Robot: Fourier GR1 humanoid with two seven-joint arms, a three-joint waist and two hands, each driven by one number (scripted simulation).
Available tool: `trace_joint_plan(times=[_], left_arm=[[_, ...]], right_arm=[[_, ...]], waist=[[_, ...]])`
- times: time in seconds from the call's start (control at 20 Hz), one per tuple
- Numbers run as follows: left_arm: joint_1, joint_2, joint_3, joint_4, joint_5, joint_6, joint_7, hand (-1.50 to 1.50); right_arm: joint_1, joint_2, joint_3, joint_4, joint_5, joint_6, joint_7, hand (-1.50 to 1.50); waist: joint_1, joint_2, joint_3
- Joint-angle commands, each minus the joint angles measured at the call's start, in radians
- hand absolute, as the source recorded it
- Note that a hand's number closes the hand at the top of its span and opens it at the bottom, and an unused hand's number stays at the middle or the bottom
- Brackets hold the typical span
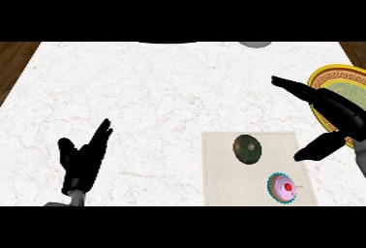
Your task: Pick the squash from the placemat and place it in the plate
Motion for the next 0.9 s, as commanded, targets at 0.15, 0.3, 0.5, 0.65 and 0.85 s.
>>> trace_joint_plan(times=[0.15,0.3,0.5,0.65,0.85], left_arm=[[0.068,-0.026,-0.028,-0.08,-0.038,0.007,0.044,0.0],[-0.015,-0.048,0.024,0.086,-0.018,-0.047,-0.031,0.0],[-0.018,-0.038,0.041,0.026,-0.039,-0.038,0.031,0.0],[-0.018,-0.034,0.081,0.018,-0.027,-0.09,0.039,0.0],[-0.007,-0.044,0.08,0.012,-0.044,-0.09,0.051,0.0]], right_arm=[[0.068,0.091,0.046,-0.136,0.145,-0.023,0.178,-1.5],[0.032,0.133,0.076,-0.08,0.178,0.027,0.208,-1.5],[0.19,0.129,0.065,-0.241,0.189,0.069,0.215,-1.5],[0.17,0.185,0.026,-0.186,0.234,0.09,0.173,-1.5],[0.166,0.264,0.087,-0.083,0.364,0.003,0.129,-1.5]], waist=[[0.003,0.003,-0.003],[0.004,0.006,-0.003],[-0.002,0.004,-0.003],[0.002,0.005,-0.003],[0.004,0.006,-0.003]])
